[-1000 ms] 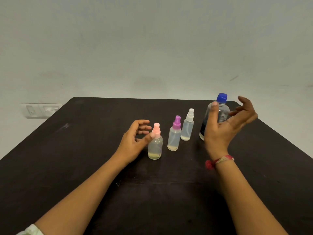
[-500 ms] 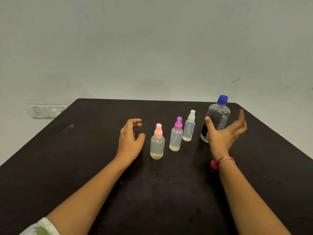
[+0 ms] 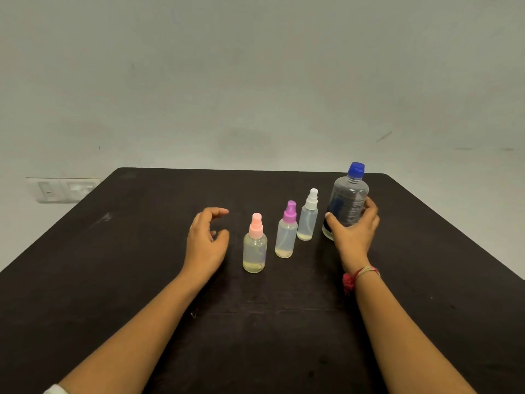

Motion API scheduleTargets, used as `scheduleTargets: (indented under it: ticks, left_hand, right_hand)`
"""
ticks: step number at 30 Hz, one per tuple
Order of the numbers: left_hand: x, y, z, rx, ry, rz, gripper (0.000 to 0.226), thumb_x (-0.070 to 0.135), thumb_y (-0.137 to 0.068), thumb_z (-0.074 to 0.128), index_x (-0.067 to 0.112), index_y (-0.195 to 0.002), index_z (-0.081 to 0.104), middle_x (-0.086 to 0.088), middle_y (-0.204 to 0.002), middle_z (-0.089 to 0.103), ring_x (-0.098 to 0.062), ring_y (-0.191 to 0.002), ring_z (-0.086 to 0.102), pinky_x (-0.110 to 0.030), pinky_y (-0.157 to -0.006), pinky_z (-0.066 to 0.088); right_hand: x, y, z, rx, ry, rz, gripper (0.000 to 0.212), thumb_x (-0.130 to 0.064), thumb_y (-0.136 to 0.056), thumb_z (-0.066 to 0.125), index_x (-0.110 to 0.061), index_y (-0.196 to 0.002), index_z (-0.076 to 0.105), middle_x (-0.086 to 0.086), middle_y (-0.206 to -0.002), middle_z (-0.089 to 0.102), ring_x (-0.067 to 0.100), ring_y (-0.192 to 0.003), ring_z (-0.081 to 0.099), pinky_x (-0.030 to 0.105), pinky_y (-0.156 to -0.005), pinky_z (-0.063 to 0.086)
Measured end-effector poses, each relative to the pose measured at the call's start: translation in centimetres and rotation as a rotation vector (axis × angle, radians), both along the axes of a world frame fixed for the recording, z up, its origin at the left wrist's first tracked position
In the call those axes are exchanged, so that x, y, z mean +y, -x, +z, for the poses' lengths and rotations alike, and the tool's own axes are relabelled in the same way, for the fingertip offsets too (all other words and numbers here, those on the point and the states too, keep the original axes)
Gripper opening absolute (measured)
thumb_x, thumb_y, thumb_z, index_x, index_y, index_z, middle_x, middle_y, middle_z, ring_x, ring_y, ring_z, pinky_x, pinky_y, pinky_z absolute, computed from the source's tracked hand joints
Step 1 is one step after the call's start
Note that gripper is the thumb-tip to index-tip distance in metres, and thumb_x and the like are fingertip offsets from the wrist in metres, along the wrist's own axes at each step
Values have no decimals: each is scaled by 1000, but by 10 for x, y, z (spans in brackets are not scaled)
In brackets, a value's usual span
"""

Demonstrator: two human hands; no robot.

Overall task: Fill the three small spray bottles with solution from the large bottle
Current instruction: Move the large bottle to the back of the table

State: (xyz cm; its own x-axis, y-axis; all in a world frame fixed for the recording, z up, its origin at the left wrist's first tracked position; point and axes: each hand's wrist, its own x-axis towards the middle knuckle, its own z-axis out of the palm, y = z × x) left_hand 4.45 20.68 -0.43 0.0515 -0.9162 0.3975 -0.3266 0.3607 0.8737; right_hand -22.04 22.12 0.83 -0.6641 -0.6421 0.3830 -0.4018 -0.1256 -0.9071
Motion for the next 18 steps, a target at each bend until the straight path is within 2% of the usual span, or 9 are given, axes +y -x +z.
scheduleTargets:
  ticks: [4, 8, 10, 13, 18]
  left_hand:
    - [-1, 1, 2, 60, -44, 10, 36, -5, -86, 51, 24, -106, 57, 7, -117, 55, -1, -102, 52, -10, -74, 40]
    - [-15, -1, 3, 47, -68, -20, 29, -4, -88, 53, 20, -104, 59, 2, -115, 59, 3, -96, 53, -4, -72, 40]
    - [-25, -2, 4, 21, -79, -48, 25, -1, -89, 55, 19, -103, 60, 1, -113, 61, 1, -95, 55, -6, -72, 42]
    - [-46, 2, 6, -6, -101, -70, 21, 2, -90, 56, 17, -102, 61, 2, -107, 61, -3, -93, 56, -9, -74, 42]
    - [-78, 21, 6, -44, -107, -131, 20, 5, -91, 58, 21, -101, 62, 4, -107, 62, -8, -97, 59, -7, -73, 43]
  right_hand:
    - [-4, 1, -1, -42, 12, 79, 75, -21, -71, 82, -21, -133, 40, 4, -137, 41, 14, -114, 47, 25, -95, 41]
    - [-19, 7, 1, -71, -9, 172, 72, -24, -70, 83, -23, -130, 44, 1, -133, 50, 14, -113, 51, 28, -96, 44]
    - [-28, 12, 2, -96, -34, 251, 68, -23, -70, 82, -24, -128, 45, 1, -132, 51, 17, -113, 54, 31, -94, 48]
    - [-47, 18, 1, -105, -72, 367, 61, -19, -72, 81, -24, -124, 48, 4, -130, 51, 20, -108, 60, 26, -85, 51]
    - [-79, 11, 7, -118, -161, 564, 62, -16, -70, 83, -22, -121, 48, -4, -114, 59, 14, -104, 60, 21, -81, 49]
